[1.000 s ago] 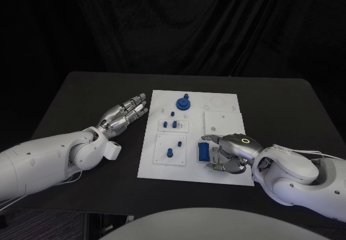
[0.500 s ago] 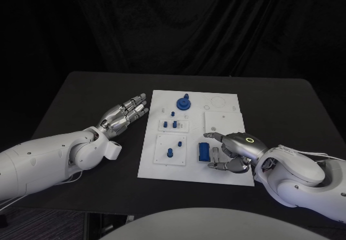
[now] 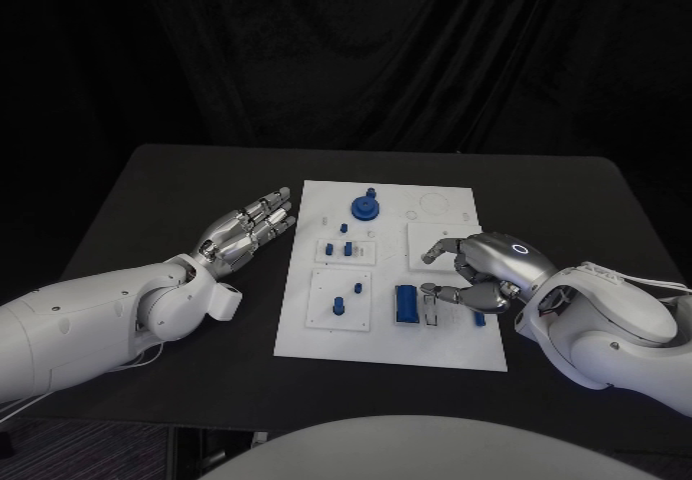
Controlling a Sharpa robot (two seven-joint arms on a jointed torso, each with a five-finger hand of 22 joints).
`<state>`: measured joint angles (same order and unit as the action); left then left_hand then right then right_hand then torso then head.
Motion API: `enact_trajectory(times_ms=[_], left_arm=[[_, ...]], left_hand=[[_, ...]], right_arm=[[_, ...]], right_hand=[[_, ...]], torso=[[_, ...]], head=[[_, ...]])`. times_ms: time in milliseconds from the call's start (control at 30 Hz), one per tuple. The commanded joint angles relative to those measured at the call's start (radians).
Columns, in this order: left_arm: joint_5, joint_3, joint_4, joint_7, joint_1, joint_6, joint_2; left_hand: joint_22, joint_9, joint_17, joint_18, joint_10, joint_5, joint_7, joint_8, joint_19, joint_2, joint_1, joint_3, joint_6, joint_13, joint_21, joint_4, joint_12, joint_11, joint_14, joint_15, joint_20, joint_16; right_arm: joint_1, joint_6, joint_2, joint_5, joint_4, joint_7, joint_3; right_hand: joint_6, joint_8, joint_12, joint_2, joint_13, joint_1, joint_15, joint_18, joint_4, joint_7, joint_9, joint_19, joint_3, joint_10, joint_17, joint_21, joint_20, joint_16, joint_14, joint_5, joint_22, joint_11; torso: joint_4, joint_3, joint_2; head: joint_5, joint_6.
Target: Assemble the parts on the task board
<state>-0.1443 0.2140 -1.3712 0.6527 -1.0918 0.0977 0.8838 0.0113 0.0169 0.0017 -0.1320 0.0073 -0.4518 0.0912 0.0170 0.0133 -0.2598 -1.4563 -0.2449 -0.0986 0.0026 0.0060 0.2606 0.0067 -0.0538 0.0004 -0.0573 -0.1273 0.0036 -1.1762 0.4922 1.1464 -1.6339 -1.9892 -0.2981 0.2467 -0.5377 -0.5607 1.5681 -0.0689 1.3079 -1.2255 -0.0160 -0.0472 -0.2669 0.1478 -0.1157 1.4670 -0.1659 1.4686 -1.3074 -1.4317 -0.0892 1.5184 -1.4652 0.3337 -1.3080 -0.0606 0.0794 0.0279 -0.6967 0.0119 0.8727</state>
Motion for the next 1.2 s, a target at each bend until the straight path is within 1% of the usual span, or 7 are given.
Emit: enact_trajectory(times_ms=[33, 133, 333, 467, 567, 767, 1200], left_arm=[[-0.001, -0.001, 0.000, 0.014, 0.001, 0.003, -0.005], [-0.001, -0.001, 0.000, 0.015, 0.001, 0.004, -0.006], [-0.001, -0.001, 0.000, 0.015, 0.001, 0.005, -0.004], [-0.001, -0.001, 0.000, 0.015, 0.002, 0.006, -0.004], [-0.001, -0.001, 0.001, 0.014, 0.002, 0.007, -0.005], [-0.001, -0.001, 0.002, 0.014, 0.002, 0.009, -0.007], [-0.001, -0.001, 0.000, 0.012, 0.002, 0.012, -0.005]], left_hand=[[0.000, 0.001, -0.002, -0.005, 0.002, -0.004, 0.006, 0.001, -0.003, -0.004, 0.003, 0.001, 0.000, 0.000, 0.002, 0.002, -0.004, -0.008, 0.000, -0.007, -0.006, -0.004], [0.000, 0.001, -0.002, -0.005, 0.002, -0.004, 0.006, 0.001, -0.003, -0.004, 0.003, 0.001, 0.000, 0.000, 0.002, 0.002, -0.004, -0.008, 0.000, -0.007, -0.006, -0.004], [0.000, 0.001, -0.002, -0.005, 0.002, -0.004, 0.006, 0.001, -0.003, -0.004, 0.003, 0.001, 0.000, 0.000, 0.002, 0.002, -0.004, -0.008, 0.000, -0.007, -0.006, -0.004], [0.000, 0.001, -0.002, -0.006, 0.001, -0.005, 0.006, 0.001, -0.003, -0.003, 0.003, 0.000, 0.001, 0.000, 0.002, 0.002, -0.004, -0.008, 0.000, -0.006, -0.005, -0.004], [0.000, 0.001, -0.002, -0.006, 0.001, -0.005, 0.006, 0.001, -0.003, -0.003, 0.003, 0.000, 0.001, 0.000, 0.002, 0.002, -0.004, -0.008, 0.000, -0.006, -0.005, -0.004], [0.000, 0.001, -0.002, -0.006, 0.001, -0.005, 0.006, 0.001, -0.003, -0.003, 0.003, 0.000, 0.001, 0.000, 0.002, 0.002, -0.004, -0.008, 0.000, -0.006, -0.005, -0.004], [0.000, 0.000, -0.002, -0.007, 0.001, -0.004, 0.007, 0.001, -0.003, -0.003, 0.003, 0.000, 0.002, 0.000, 0.002, 0.002, -0.004, -0.009, 0.000, -0.006, -0.006, -0.004]], right_arm=[[-0.008, -0.011, -0.009, 0.043, 0.008, -0.021, 0.001], [-0.008, -0.030, -0.023, 0.041, 0.021, -0.028, 0.001], [0.008, -0.056, -0.043, 0.034, 0.035, -0.038, 0.001], [0.016, -0.067, -0.054, 0.032, 0.039, -0.042, 0.001], [0.021, -0.072, -0.060, 0.032, 0.040, -0.041, 0.001], [0.025, -0.075, -0.068, 0.017, 0.041, -0.041, 0.001], [0.053, -0.076, -0.097, -0.017, 0.064, -0.050, 0.001]], right_hand=[[0.019, -0.011, 0.003, -0.011, 0.263, -0.036, -0.001, 0.015, 0.022, -0.001, -0.006, 0.066, -0.004, 0.102, -0.124, 0.001, 0.002, 0.003, -0.078, 0.001, -0.221, 0.003], [0.025, -0.070, 0.003, -0.014, 0.263, -0.054, -0.002, 0.014, 0.027, -0.005, -0.032, 0.062, 0.001, 0.102, -0.122, 0.007, 0.004, 0.002, -0.077, -0.062, -0.219, 0.004], [0.080, -0.359, 0.003, -0.024, 0.263, -0.065, -0.018, 0.013, 0.002, -0.032, -0.194, 0.060, 0.036, 0.102, -0.124, 0.006, 0.015, 0.003, -0.077, -0.178, -0.218, 0.018], [0.112, -0.442, 0.003, -0.037, 0.263, -0.058, -0.024, 0.013, -0.019, -0.041, -0.248, 0.060, 0.046, 0.102, -0.124, 0.008, 0.024, 0.003, -0.078, -0.247, -0.217, 0.031], [0.130, -0.483, 0.003, -0.057, 0.263, -0.036, -0.031, 0.012, -0.025, -0.048, -0.277, 0.059, 0.055, 0.102, -0.122, 0.010, 0.029, 0.002, -0.078, -0.283, -0.217, 0.038], [0.145, -0.507, 0.003, -0.100, 0.263, 0.008, -0.039, 0.012, -0.028, -0.056, -0.297, 0.057, 0.075, 0.102, -0.123, 0.013, 0.037, 0.002, -0.077, -0.286, -0.216, 0.046], [0.149, -0.638, 0.003, -0.097, 0.263, -0.022, -0.061, 0.008, -0.025, -0.086, -0.394, 0.052, 0.063, 0.102, -0.112, 0.028, 0.058, -0.003, -0.075, -0.285, -0.211, 0.072]], torso=[[0.0008, 0.0008, 0.000], [0.0007, 0.0009, 0.000], [0.0007, 0.0028, 0.002], [0.0013, 0.0028, 0.001], [0.0004, 0.0000, -0.002], [0.0021, 0.0003, -0.002], [0.0004, 0.0005, -0.002]], head=[[0.002, 0.000], [0.000, 0.000], [-0.003, 0.000], [-0.001, 0.000], [0.001, 0.000], [0.002, 0.000], [-0.004, 0.000]])
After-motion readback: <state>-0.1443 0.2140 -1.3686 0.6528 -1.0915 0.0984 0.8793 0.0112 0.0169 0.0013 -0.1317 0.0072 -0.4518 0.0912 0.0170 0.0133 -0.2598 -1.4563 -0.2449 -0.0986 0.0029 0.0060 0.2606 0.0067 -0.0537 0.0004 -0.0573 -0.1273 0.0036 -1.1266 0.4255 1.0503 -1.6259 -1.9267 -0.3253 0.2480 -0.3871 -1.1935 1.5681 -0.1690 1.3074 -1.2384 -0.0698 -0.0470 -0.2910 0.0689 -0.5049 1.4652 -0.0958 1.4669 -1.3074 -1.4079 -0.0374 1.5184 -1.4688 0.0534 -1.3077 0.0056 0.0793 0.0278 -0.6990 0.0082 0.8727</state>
